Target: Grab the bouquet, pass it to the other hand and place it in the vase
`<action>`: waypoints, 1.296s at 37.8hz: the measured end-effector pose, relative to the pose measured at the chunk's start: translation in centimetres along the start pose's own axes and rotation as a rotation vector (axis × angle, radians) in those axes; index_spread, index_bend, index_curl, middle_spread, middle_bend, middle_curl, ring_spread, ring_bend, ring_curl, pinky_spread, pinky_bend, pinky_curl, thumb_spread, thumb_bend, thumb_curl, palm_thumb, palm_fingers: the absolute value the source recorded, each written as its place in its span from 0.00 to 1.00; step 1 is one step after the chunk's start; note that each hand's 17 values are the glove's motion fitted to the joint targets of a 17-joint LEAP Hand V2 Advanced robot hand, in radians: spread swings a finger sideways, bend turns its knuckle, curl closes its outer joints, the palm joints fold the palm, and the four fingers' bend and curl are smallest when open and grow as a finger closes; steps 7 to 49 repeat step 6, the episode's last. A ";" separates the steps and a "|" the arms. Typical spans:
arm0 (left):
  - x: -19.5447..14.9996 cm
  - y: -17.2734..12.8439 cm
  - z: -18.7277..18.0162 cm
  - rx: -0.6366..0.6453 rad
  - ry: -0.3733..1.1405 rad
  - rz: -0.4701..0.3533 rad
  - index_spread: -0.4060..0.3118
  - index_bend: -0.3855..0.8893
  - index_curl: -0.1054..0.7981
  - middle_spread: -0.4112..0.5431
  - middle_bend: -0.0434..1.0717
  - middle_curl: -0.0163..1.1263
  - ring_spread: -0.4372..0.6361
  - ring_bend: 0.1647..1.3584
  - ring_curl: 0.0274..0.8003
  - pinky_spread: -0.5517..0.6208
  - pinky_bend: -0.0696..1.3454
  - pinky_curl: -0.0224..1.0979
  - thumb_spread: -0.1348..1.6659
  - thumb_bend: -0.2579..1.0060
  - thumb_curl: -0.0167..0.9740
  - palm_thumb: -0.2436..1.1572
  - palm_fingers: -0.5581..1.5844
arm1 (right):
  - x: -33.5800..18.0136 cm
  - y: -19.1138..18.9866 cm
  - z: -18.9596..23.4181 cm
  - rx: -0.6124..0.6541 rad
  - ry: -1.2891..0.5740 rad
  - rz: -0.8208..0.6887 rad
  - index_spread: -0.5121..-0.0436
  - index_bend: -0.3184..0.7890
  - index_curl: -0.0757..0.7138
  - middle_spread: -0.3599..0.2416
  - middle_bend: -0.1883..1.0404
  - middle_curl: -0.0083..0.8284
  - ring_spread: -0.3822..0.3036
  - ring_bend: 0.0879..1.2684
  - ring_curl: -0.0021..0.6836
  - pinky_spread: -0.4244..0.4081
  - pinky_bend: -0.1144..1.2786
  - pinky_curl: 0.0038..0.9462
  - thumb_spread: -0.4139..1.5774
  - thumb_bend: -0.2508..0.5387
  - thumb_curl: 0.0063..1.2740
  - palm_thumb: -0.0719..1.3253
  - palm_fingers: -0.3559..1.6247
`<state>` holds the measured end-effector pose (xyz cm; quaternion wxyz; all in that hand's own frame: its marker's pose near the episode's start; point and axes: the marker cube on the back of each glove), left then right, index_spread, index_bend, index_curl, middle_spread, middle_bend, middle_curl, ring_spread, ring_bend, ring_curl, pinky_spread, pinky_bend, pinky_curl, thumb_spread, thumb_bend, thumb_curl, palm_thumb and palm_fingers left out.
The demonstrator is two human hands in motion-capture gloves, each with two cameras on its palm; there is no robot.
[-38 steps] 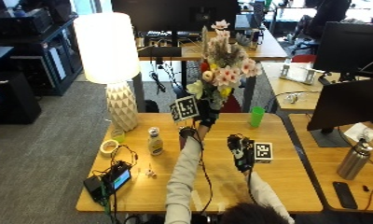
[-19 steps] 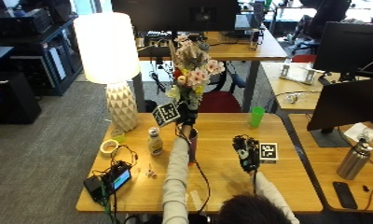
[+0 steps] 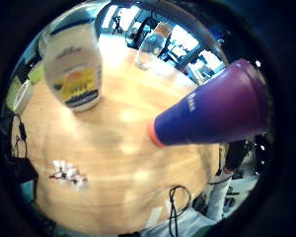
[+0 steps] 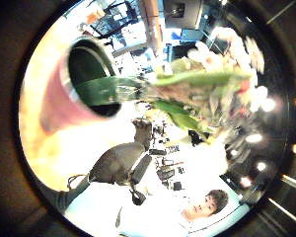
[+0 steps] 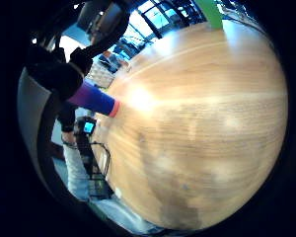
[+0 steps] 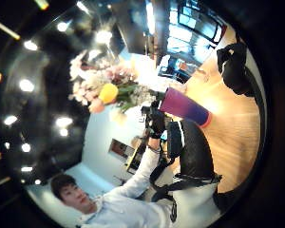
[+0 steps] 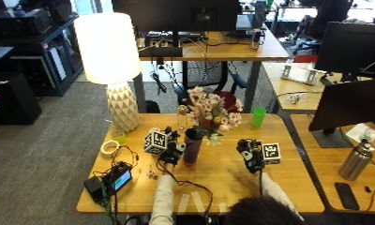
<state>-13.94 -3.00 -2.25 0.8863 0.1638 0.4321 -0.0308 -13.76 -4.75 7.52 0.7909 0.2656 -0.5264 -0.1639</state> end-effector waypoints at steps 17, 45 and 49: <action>0.4 1.5 0.2 -0.013 -0.088 -0.066 0.65 0.33 0.43 0.56 0.21 0.31 0.57 0.39 0.42 0.69 0.42 0.34 0.49 0.16 0.49 0.35 0.20 | 0.2 -0.2 0.9 -0.204 -0.186 -0.152 0.68 0.40 0.54 0.49 0.44 0.55 0.35 0.32 0.58 0.53 0.30 0.35 0.76 0.30 0.33 0.57 0.72; 0.4 1.5 0.2 -0.013 -0.088 -0.066 0.65 0.33 0.43 0.56 0.21 0.31 0.57 0.39 0.42 0.69 0.42 0.34 0.49 0.16 0.49 0.35 0.20 | 0.2 -0.2 0.9 -0.204 -0.186 -0.152 0.68 0.40 0.54 0.49 0.44 0.55 0.35 0.32 0.58 0.53 0.30 0.35 0.76 0.30 0.33 0.57 0.72; 0.4 1.5 0.2 -0.013 -0.088 -0.066 0.65 0.33 0.43 0.56 0.21 0.31 0.57 0.39 0.42 0.69 0.42 0.34 0.49 0.16 0.49 0.35 0.20 | 0.2 -0.2 0.9 -0.204 -0.186 -0.152 0.68 0.40 0.54 0.49 0.44 0.55 0.35 0.32 0.58 0.53 0.30 0.35 0.76 0.30 0.33 0.57 0.72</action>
